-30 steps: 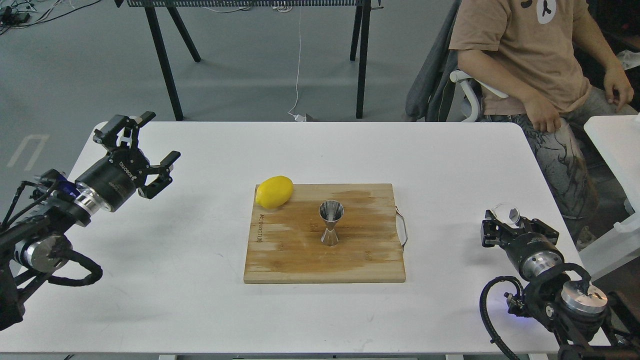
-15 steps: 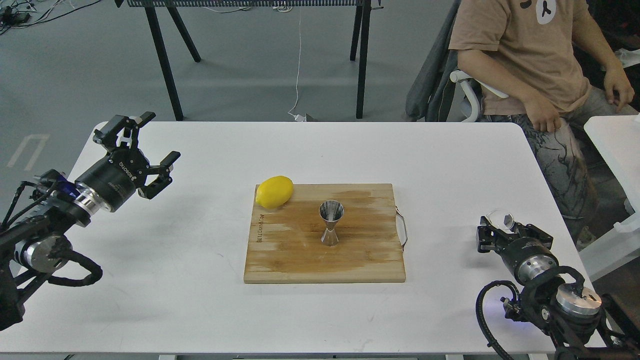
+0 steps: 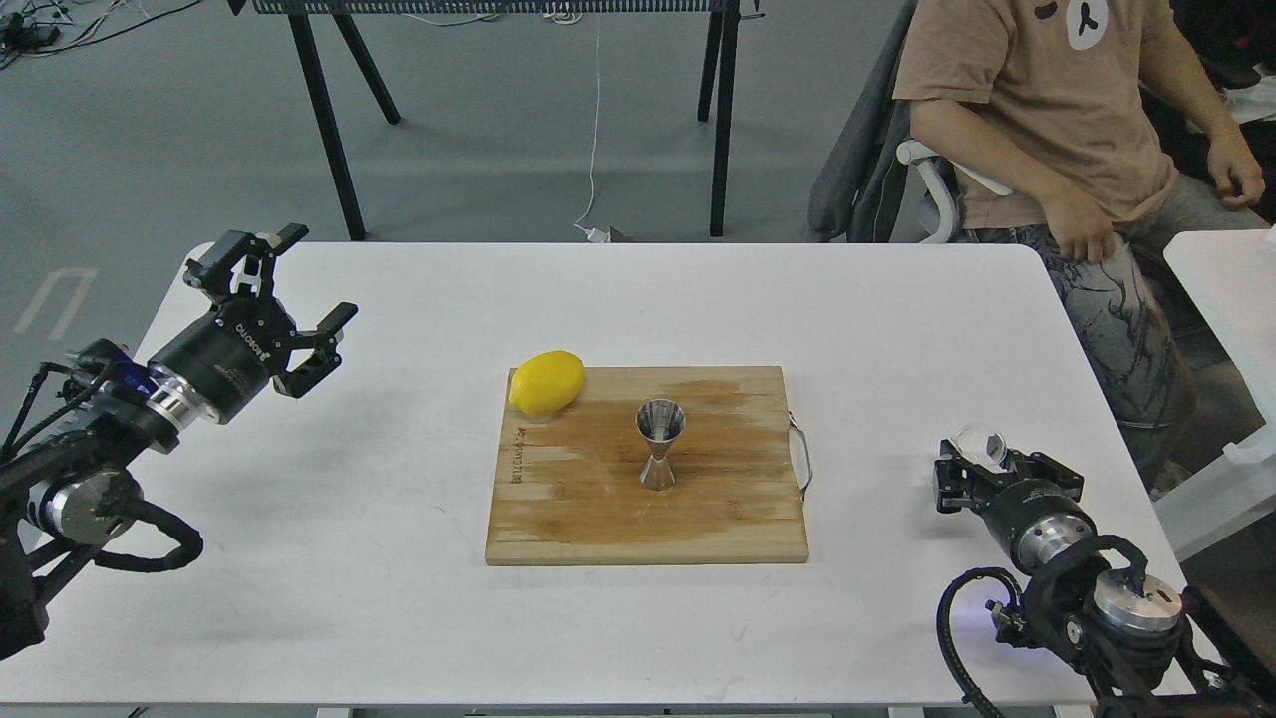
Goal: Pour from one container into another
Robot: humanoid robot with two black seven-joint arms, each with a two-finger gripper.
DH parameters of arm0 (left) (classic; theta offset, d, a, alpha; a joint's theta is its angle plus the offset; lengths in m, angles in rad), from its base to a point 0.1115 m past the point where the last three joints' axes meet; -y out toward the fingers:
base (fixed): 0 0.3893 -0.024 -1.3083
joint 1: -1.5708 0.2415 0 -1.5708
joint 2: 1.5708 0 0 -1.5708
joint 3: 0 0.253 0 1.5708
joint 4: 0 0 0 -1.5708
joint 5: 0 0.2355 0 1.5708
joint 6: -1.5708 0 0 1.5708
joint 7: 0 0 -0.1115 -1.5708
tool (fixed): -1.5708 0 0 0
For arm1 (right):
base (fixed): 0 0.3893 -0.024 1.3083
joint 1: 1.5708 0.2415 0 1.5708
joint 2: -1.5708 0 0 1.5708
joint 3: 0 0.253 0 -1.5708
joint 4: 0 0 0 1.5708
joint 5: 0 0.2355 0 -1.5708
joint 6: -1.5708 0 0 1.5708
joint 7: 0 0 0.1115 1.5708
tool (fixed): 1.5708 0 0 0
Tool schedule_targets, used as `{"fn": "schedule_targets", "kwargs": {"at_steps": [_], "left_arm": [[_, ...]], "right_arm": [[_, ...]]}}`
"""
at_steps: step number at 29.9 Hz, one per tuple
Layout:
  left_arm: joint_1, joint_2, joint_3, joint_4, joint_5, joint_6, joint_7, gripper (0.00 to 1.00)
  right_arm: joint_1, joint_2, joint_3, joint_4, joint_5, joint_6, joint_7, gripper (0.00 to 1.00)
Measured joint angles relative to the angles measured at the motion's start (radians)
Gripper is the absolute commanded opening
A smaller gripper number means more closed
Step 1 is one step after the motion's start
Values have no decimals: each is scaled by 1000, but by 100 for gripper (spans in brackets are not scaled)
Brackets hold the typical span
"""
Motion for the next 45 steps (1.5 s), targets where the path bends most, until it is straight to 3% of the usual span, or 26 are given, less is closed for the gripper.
{"fn": "schedule_targets", "kwargs": {"at_steps": [5, 16, 22, 31, 37, 40, 45], "left_arm": [[0, 0, 0, 0, 0, 0, 0, 99], [0, 0, 0, 0, 0, 0, 0, 99], [1, 0, 0, -1, 0, 0, 0, 99], [1, 0, 0, 0, 0, 0, 0, 99], [3, 0, 0, 0, 0, 0, 0, 99], [3, 0, 0, 0, -1, 0, 0, 99], [3, -1, 0, 0, -2, 0, 0, 99]], "right_arm": [[0, 0, 0, 0, 0, 0, 0, 66], [0, 0, 0, 2, 1, -3, -1, 80], [0, 0, 0, 6, 1, -4, -1, 94], [-9, -26, 18, 93, 9, -6, -2, 98], [-29, -167, 9, 252, -15, 18, -3, 99], [-12, -242, 4, 291, -131, 108, -1, 99], [78, -282, 17, 230, -362, 469, -15, 99]]}}
